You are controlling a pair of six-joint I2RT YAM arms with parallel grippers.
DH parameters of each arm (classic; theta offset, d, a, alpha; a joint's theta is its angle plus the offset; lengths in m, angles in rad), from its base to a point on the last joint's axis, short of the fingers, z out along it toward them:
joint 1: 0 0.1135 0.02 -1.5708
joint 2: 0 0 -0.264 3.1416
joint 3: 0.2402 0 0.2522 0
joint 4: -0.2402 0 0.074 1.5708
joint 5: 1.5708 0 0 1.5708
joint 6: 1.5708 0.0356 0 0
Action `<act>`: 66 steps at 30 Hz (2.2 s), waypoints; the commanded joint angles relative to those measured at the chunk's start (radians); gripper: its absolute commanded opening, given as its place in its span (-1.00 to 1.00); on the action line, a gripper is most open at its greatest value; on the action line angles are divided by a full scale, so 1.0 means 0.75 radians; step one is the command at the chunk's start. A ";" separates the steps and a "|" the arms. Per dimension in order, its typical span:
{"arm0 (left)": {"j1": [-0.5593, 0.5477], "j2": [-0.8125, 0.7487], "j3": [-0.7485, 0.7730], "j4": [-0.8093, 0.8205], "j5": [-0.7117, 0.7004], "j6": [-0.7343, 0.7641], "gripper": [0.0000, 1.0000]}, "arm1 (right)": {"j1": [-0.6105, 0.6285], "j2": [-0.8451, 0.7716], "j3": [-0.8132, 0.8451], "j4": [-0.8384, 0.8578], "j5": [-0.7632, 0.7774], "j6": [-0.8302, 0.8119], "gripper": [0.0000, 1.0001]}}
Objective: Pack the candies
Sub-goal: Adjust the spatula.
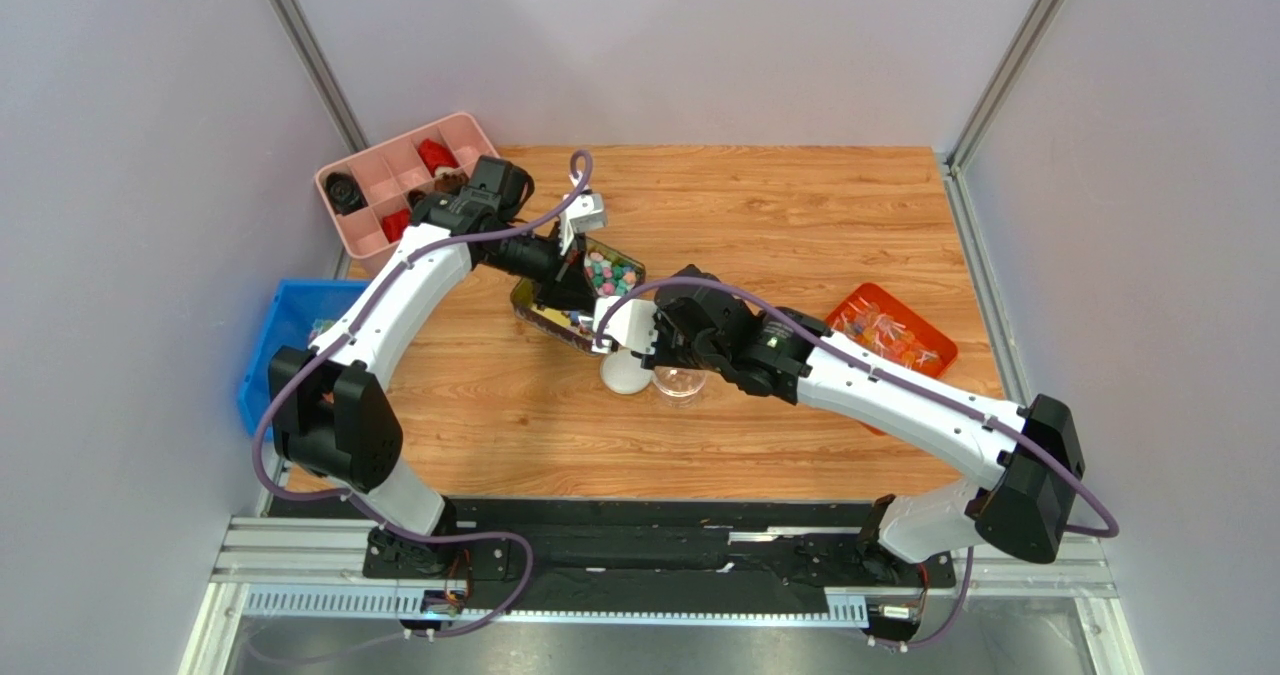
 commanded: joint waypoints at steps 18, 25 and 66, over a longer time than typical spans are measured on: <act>-0.014 0.179 0.158 -0.471 0.379 0.447 -1.00 | 0.004 -0.176 -0.105 0.150 -0.070 -0.037 -0.32; -0.012 0.208 0.186 -0.600 0.444 0.562 -1.00 | 0.004 -0.221 -0.140 0.163 -0.067 -0.043 -0.30; 0.049 0.325 0.256 -0.754 0.495 0.687 0.38 | 0.094 -0.174 -0.181 0.267 0.068 -0.094 -1.00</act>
